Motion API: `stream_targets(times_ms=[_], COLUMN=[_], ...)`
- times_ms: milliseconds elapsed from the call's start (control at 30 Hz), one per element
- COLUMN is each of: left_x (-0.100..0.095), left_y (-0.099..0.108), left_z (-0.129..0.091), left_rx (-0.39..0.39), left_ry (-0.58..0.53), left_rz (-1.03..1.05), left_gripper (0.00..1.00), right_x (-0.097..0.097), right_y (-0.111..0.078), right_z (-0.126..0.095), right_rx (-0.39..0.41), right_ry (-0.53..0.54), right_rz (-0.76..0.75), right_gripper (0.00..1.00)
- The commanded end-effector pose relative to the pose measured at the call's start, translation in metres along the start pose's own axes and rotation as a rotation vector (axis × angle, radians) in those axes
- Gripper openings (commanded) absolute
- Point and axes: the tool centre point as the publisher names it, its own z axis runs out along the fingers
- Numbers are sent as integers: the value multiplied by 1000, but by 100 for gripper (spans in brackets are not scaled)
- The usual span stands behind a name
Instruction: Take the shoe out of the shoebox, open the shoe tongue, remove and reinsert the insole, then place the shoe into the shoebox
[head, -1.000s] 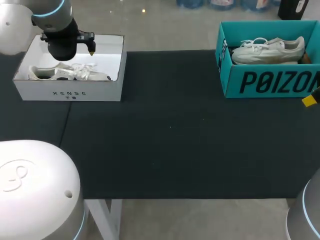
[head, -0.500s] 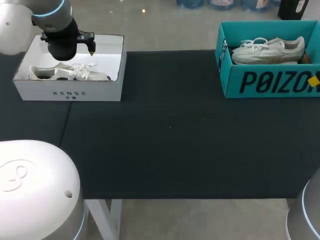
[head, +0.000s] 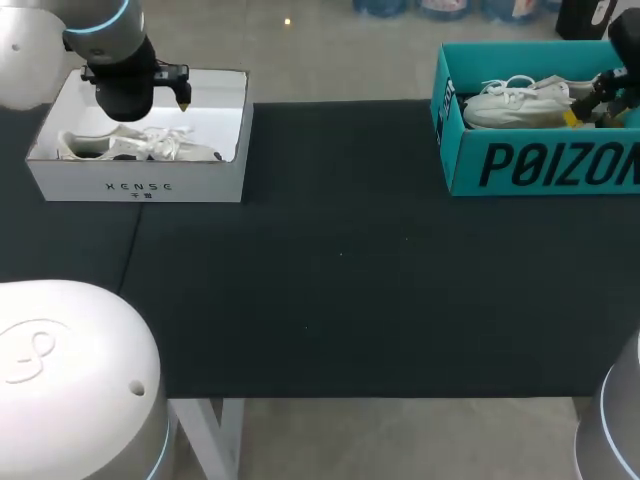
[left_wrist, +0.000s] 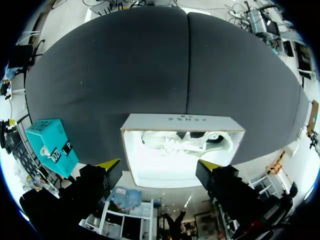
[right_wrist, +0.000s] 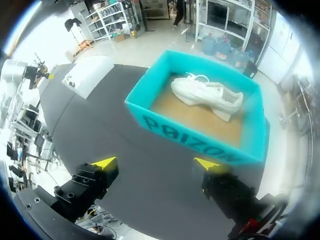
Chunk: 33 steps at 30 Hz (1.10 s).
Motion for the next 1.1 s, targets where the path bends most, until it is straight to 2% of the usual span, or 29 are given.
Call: stream_targets(times_ms=[33,167,300,1000,1100], left_x=[0,0,0,0,0], left_y=[0,0,0,0,0], left_z=[0,0,0,0,0], left_rx=[-1,-1,-1,-1,-1], left_ry=[0,0,0,0,0], left_rz=[1,1,1,1,1], left_gripper=[100,100,100,100,100], right_x=[-5,-14,-25,-25,-48], right_y=[59,74,80,80,92], right_z=[35,45,50,50,61], right_rx=[153,153,180,180,196], right_ry=[-36,-51,-98,-98,-118], right_rz=[59,134,197,197,234], right_gripper=[100,100,100,100,100])
